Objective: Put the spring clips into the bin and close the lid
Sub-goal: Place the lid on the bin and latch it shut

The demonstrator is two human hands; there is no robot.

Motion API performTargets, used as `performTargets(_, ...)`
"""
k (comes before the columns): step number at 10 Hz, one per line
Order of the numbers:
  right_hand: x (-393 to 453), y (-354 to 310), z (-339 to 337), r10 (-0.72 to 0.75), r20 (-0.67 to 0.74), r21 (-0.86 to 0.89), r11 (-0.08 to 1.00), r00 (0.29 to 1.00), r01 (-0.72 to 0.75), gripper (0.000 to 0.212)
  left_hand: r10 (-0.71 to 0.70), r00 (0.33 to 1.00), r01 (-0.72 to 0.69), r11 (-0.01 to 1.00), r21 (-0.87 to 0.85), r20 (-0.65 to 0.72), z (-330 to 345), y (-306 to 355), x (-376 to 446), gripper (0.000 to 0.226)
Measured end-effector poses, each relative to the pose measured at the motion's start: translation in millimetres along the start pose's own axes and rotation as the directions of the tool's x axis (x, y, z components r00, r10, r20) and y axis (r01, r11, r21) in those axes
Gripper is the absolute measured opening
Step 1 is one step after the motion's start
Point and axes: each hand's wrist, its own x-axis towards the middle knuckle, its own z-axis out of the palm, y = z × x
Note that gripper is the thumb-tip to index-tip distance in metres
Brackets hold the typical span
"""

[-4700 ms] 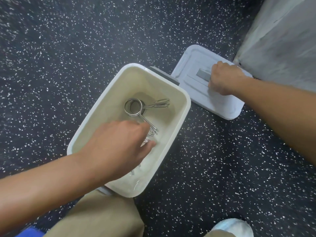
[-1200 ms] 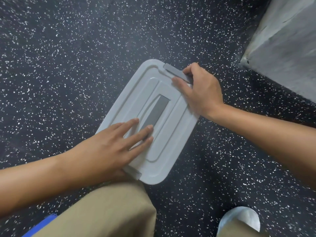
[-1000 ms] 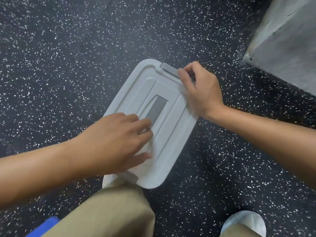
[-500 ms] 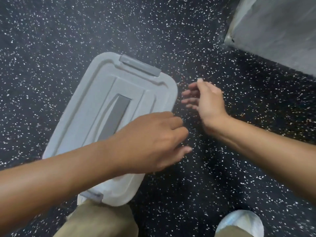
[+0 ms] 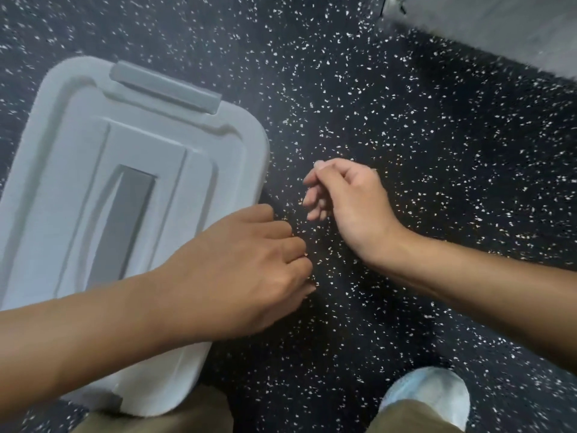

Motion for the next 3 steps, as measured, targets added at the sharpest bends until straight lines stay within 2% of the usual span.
performTargets(1,-17.0,-7.0,-4.2,0.014,0.032,-0.036,0.999,0.999,-0.013,0.031,0.003,1.000,-0.003,1.000,-0.006,-0.008,-3.7,-0.9,3.8,0.043)
performTargets(3,-69.2,-30.8,-25.8,0.056,-0.002,-0.067,0.996,0.998,-0.056,0.030,-0.131,0.982,0.133,0.991,-0.003,0.138,-19.0,14.5,9.1,0.052)
